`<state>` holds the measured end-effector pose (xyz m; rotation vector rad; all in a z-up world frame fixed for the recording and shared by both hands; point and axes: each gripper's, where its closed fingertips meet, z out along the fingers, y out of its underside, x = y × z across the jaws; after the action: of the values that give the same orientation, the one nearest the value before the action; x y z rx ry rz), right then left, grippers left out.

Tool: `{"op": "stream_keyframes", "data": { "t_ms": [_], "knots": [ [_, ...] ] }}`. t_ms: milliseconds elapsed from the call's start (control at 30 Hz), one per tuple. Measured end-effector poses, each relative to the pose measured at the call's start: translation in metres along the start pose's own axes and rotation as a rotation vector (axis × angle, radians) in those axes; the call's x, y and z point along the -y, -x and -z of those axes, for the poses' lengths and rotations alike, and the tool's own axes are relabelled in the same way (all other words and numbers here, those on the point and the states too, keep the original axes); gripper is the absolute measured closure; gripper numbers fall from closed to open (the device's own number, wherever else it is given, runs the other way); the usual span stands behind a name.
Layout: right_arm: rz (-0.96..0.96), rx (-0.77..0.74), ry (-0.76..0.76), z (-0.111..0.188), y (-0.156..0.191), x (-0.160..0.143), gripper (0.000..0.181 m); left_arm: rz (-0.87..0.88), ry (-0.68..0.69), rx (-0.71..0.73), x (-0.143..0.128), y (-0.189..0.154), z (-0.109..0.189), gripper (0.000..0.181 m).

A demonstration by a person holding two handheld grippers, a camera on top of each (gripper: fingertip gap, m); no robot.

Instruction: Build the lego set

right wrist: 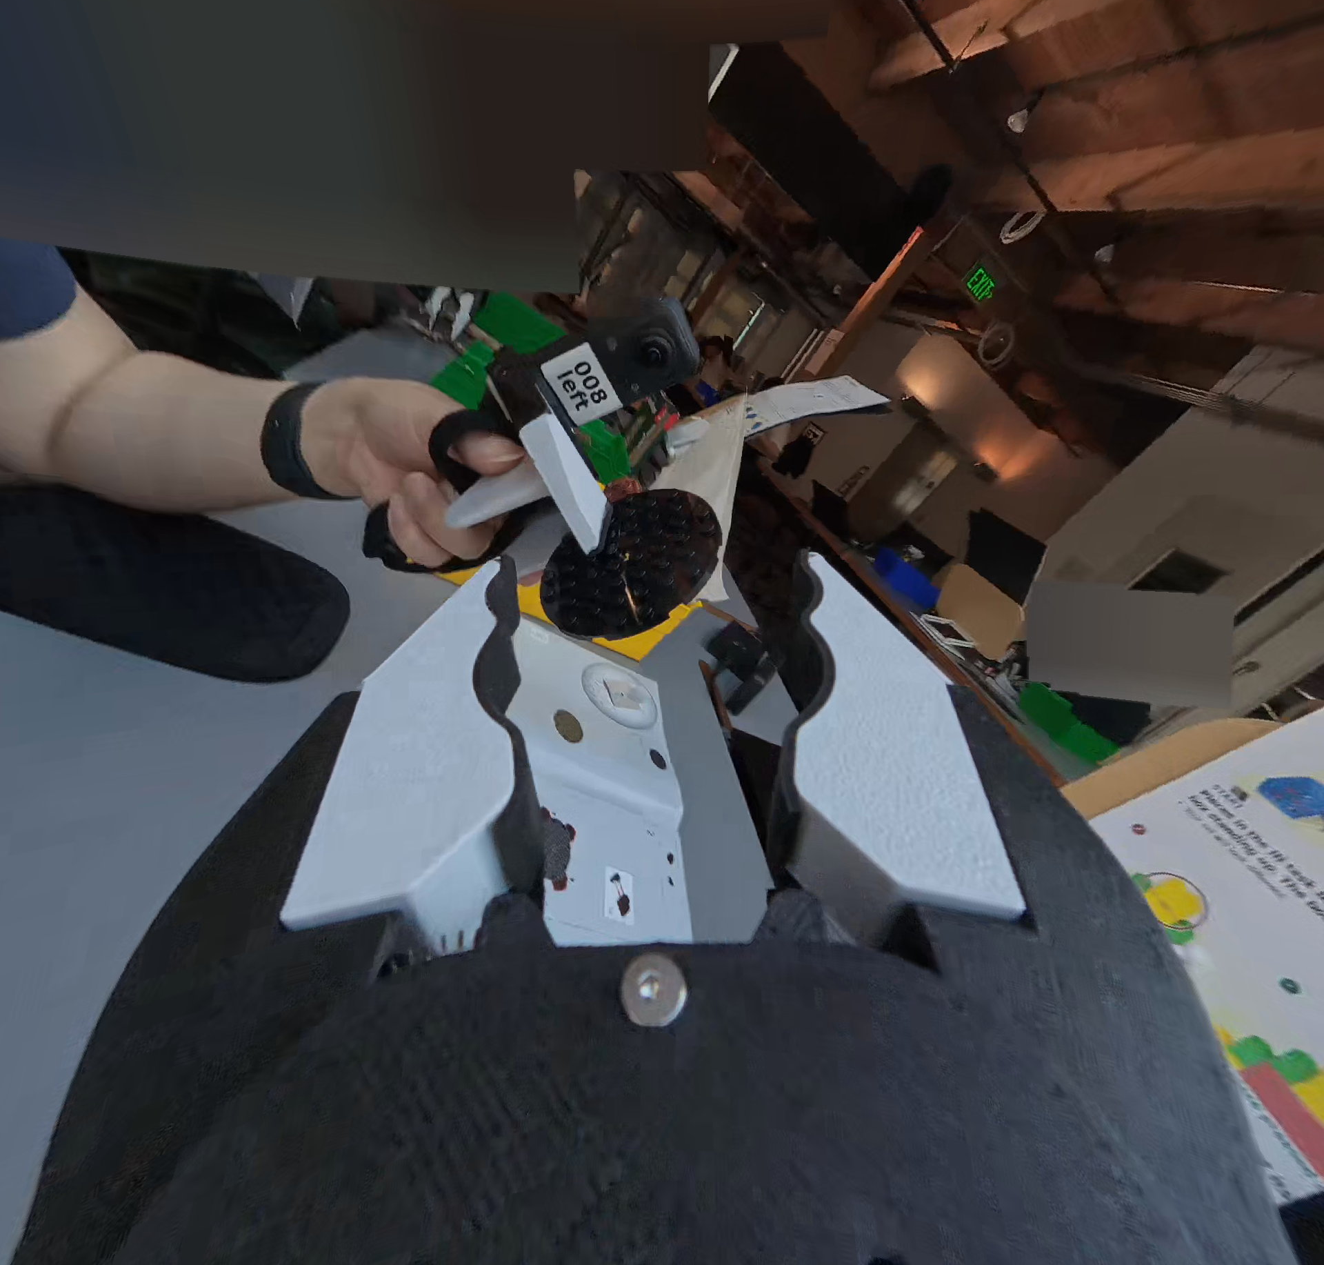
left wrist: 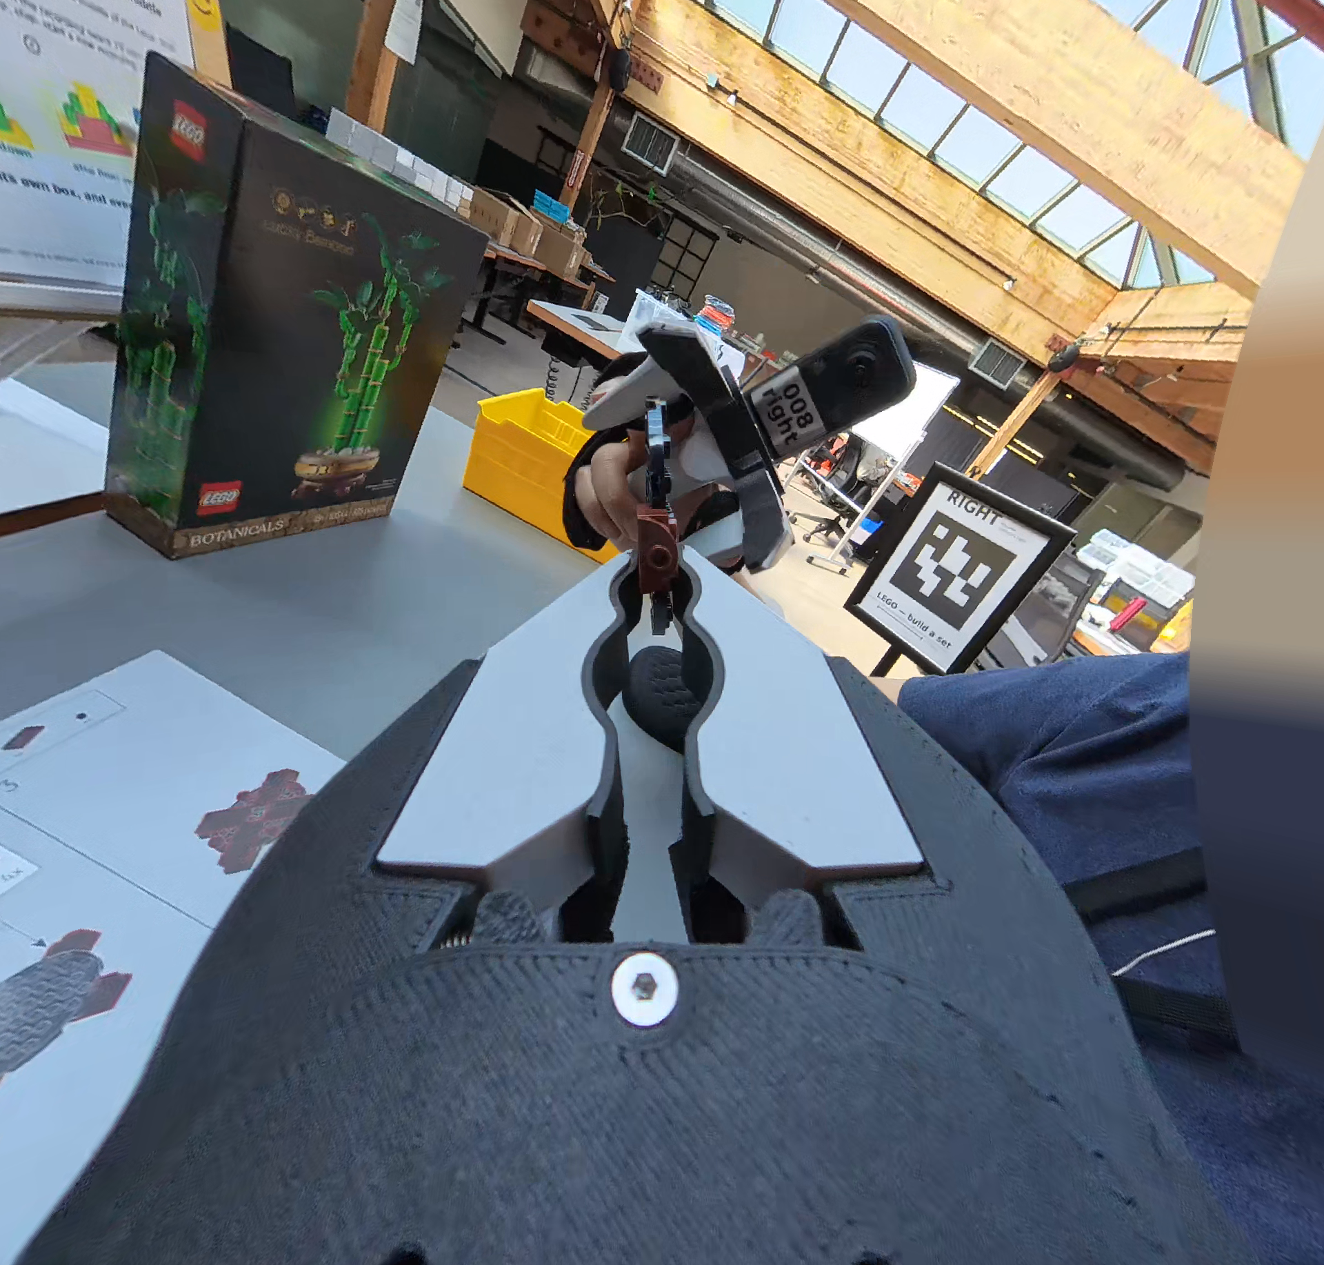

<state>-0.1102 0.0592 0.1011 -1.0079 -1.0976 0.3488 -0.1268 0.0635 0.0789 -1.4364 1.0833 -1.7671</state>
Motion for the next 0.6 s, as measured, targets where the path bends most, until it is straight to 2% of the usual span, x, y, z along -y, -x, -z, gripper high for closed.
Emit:
{"op": "stream_keyframes", "data": {
  "t_ms": [67, 200, 333, 600],
  "knots": [
    [0.090, -0.003, 0.099, -0.006, 0.006, -0.012, 0.095, 0.072, 0.002, -0.026, -0.003, 0.001, -0.002, 0.176],
    [0.258, -0.040, 0.180, -0.015, 0.012, -0.024, 0.101, 0.171, 0.009, -0.060, -0.008, 0.005, -0.004, 0.176],
    [0.293, -0.054, 0.245, -0.020, 0.013, -0.036, 0.117, 0.211, 0.025, -0.078, -0.012, 0.006, -0.005, 0.176],
    [0.282, -0.094, 0.266, -0.021, 0.006, -0.044, 0.118, 0.166, 0.022, -0.024, -0.012, 0.015, -0.005, 0.168]
  ]
}}
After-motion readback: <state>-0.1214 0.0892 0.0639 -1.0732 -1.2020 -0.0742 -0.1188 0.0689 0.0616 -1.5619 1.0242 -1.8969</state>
